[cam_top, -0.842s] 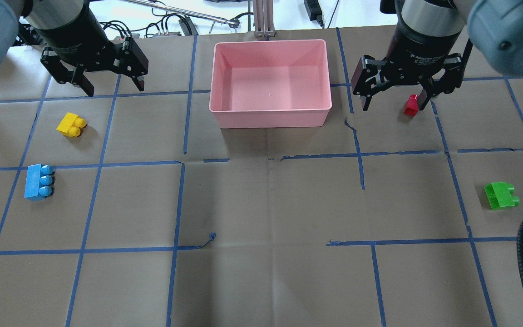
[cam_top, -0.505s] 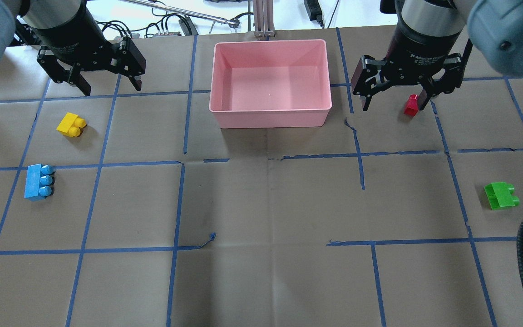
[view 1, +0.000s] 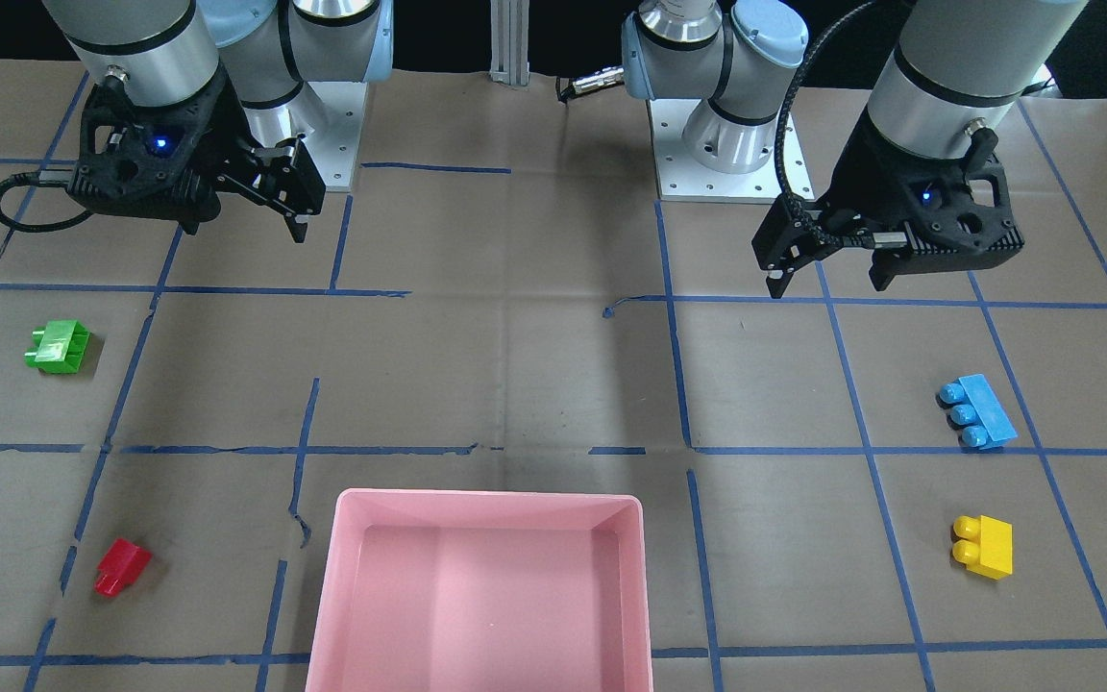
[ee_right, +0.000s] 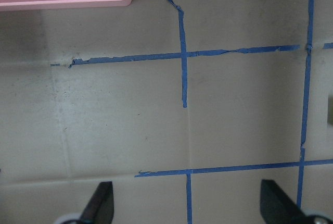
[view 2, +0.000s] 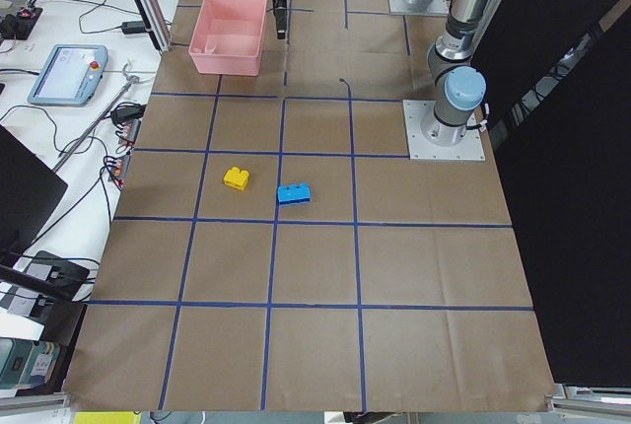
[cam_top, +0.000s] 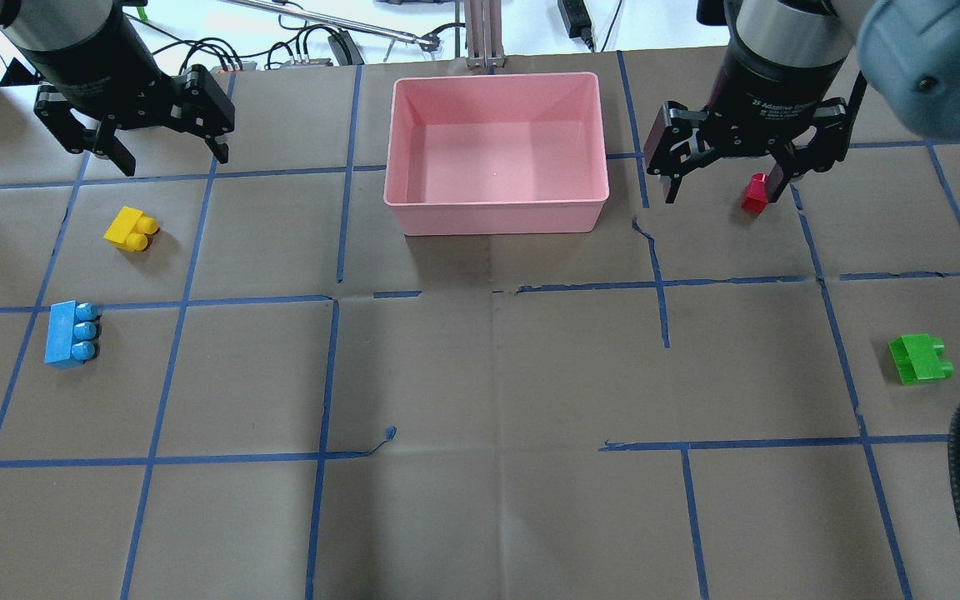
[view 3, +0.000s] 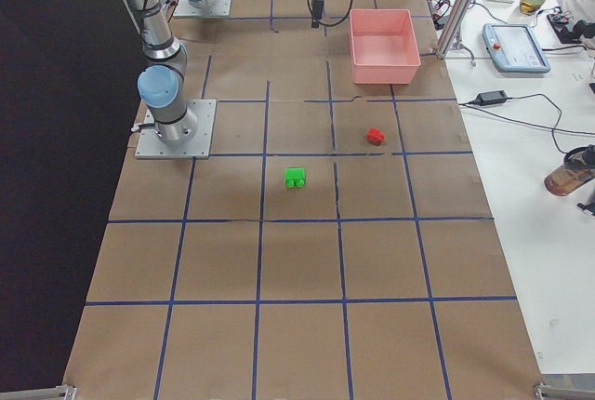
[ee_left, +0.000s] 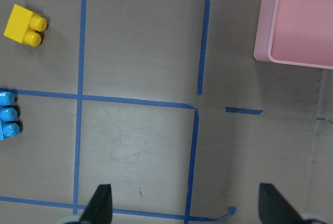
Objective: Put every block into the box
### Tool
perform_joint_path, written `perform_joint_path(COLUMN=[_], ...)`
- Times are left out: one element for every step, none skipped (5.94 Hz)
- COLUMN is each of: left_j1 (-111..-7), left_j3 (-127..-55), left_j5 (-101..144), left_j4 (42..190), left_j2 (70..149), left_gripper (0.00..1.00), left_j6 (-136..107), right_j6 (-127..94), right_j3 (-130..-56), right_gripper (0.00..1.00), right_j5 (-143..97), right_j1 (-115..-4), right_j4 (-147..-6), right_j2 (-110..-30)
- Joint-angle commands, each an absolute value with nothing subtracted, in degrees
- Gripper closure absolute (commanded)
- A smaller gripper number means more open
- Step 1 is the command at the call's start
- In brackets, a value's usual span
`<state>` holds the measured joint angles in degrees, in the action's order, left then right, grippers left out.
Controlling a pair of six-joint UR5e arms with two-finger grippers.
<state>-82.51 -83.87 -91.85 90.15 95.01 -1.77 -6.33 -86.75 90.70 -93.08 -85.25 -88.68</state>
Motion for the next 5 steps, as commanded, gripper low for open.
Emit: perform_joint_path(left_j1=[-74.15, -68.18, -63.77, -60.94, -58.91], left_j3=[-86.81, -89.19, -91.38, -93.23, -94.47], left_j5=[-92.02, -91.76, -91.84, -92.02, -92.46], left_j4=[90.26, 88.87, 86.94, 84.31, 81.33], left_j2=[96.32, 96.68, 97.29, 100.51, 103.33], left_gripper=[0.01, 0.01, 0.01, 0.01, 0.01], left_j6=[7.12, 9.21, 9.58, 11.76, 20.91], right_j6=[-6.33, -5.63, -4.58, 0.82, 5.23], right_j3=[-86.75, -86.84, -86.84, -86.84, -86.92], right_gripper=[0.00, 0.00, 0.00, 0.00, 0.00], right_j5=[90.70, 90.88, 91.49, 91.49, 91.49], right_j1=[-93.08, -92.99, -91.86, -89.06, -83.55], right_j4=[-85.25, -85.86, -86.04, -86.48, -86.40], right_j2=[-88.68, -88.42, -88.07, -87.98, -87.89])
